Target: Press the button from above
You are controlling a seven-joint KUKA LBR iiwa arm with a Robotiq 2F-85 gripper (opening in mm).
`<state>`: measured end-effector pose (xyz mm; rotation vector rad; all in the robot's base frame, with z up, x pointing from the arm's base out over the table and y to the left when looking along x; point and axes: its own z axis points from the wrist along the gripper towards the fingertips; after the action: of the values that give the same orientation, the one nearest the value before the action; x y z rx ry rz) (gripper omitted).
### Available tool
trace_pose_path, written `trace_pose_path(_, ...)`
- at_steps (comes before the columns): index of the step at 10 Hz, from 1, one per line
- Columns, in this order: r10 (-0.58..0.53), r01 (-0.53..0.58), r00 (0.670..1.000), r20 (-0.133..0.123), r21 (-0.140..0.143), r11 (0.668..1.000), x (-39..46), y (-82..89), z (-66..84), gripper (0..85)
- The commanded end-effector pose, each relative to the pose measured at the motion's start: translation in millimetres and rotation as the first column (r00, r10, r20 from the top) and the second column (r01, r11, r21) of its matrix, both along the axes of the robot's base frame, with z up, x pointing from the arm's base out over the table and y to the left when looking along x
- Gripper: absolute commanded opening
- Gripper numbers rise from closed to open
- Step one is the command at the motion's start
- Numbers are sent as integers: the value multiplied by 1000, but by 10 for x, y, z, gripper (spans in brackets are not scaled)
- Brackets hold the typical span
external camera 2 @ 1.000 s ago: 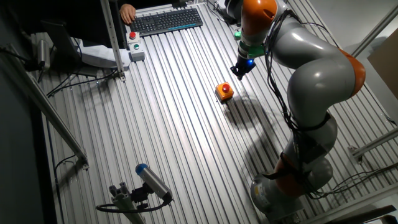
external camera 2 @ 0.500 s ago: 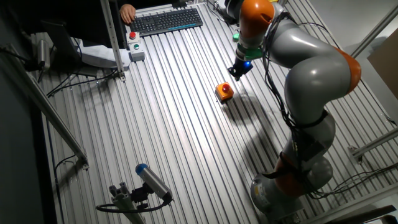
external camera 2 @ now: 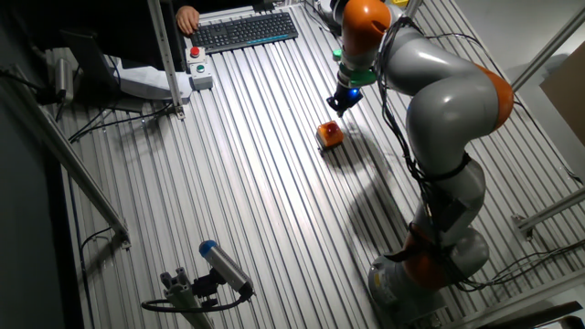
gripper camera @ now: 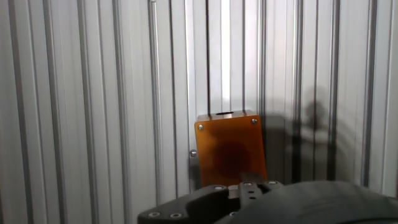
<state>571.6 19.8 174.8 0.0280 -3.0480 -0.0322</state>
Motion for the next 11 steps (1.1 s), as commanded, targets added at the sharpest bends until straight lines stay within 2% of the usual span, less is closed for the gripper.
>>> trace_pose_path(1,1,-1,1000,2,6,1000,-9,5,-14,0)
trace_pose_path(4,-9,9,1000,-15,-7,1000,-40,-18,-13,0)
trace_pose_path(6,2,-2,1000,-10,-10,1000,-61,-43,-141,0)
trace_pose_path(8,4,-4,1000,-4,-1,1000,-97,-22,-267,0)
trace_pose_path(11,13,-13,1000,-1,-8,1000,-129,-29,-291,0)
